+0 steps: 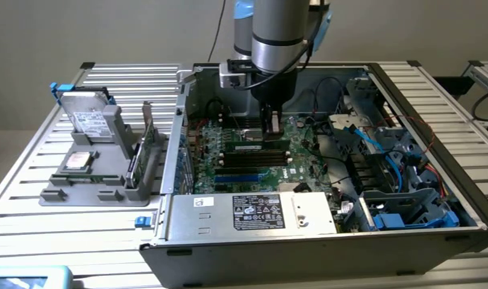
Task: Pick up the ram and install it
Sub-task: 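Insert the ram into the slot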
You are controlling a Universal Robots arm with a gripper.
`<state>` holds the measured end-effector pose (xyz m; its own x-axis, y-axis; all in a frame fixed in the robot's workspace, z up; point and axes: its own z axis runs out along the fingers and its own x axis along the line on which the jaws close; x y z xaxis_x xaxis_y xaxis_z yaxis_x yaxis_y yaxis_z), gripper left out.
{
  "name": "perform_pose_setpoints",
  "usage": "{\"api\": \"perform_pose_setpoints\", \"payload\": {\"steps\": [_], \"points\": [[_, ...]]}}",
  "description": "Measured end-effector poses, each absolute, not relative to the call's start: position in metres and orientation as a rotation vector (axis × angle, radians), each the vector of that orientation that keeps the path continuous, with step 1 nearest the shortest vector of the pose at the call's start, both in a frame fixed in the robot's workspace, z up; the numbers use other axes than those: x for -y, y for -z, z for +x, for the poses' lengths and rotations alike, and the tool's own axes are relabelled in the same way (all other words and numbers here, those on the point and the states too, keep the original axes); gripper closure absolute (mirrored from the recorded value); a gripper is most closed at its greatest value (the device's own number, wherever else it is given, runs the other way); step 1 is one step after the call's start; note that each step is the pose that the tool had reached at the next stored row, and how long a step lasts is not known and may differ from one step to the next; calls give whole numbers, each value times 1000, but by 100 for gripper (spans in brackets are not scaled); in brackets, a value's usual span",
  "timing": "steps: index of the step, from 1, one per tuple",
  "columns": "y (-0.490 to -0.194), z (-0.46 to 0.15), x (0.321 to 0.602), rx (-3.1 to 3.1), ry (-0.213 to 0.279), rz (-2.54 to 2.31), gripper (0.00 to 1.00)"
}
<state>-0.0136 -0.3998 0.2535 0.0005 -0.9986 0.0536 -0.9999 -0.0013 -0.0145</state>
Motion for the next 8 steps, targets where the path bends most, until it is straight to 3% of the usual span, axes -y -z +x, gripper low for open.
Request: {"api": "perform_pose_setpoints", "payload": {"steps": [8], "points": [[-251, -13, 401, 2198, -77, 2202, 86]]}}
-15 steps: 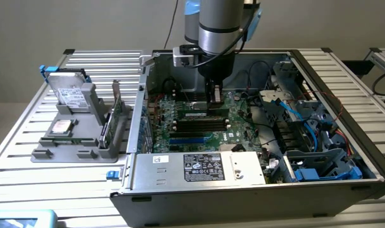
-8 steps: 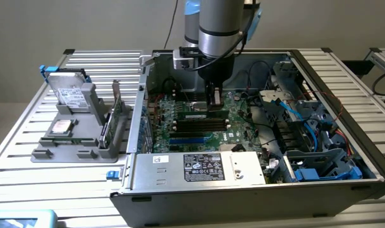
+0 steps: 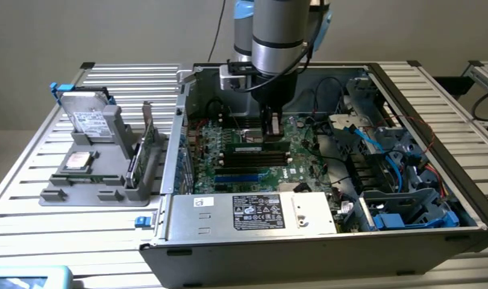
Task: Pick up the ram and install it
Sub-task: 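Insert the ram into the slot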
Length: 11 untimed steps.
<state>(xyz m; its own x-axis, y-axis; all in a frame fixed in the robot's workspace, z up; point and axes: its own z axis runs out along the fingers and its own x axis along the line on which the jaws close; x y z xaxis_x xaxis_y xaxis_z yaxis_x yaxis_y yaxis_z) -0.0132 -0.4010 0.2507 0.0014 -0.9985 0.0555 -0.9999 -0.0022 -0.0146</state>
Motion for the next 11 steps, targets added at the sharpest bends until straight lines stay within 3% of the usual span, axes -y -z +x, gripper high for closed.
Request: {"api": "perform_pose_setpoints", "payload": {"steps": [11], "points": [[-247, -12, 400, 2186, -87, 2205, 86]]}}
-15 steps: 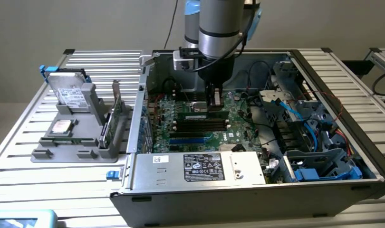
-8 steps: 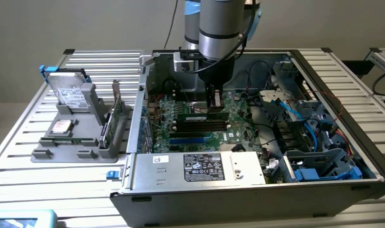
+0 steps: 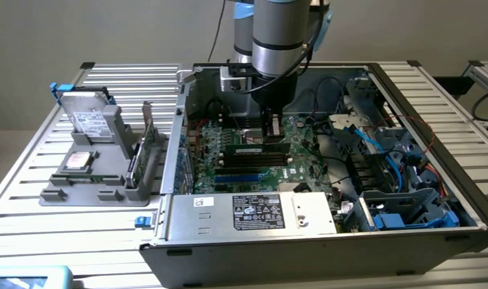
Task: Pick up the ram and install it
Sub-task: 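Insert the ram into the slot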
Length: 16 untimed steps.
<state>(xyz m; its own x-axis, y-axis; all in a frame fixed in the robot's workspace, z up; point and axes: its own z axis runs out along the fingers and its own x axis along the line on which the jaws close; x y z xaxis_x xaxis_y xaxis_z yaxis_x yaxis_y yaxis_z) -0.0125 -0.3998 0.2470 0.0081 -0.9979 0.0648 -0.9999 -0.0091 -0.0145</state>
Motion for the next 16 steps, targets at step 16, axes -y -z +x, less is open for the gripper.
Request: {"api": "perform_pose_setpoints", "payload": {"steps": [16], "points": [[-240, -13, 401, 2192, -57, 2223, 86]]}}
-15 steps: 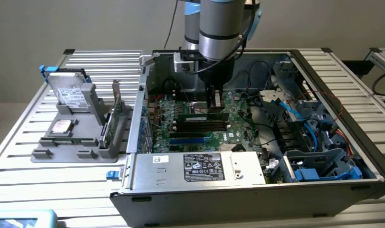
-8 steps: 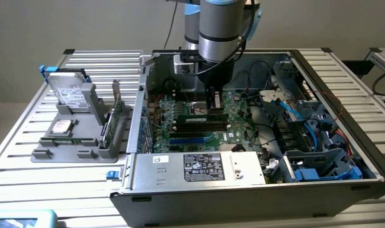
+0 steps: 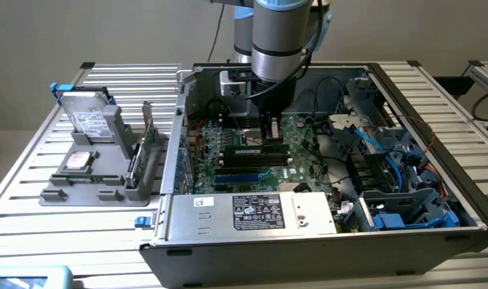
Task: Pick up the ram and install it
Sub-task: 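Insert the ram into the slot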
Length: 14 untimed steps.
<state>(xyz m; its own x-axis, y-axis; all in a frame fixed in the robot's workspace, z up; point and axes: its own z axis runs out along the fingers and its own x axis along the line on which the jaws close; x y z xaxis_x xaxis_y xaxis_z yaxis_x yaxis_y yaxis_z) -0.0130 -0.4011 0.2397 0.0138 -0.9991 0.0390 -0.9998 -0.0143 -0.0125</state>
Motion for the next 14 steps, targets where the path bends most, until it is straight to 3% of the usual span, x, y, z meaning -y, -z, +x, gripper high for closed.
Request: {"api": "perform_pose_setpoints", "payload": {"steps": [14], "points": [[-236, -13, 403, 2200, -57, 2215, 86]]}}
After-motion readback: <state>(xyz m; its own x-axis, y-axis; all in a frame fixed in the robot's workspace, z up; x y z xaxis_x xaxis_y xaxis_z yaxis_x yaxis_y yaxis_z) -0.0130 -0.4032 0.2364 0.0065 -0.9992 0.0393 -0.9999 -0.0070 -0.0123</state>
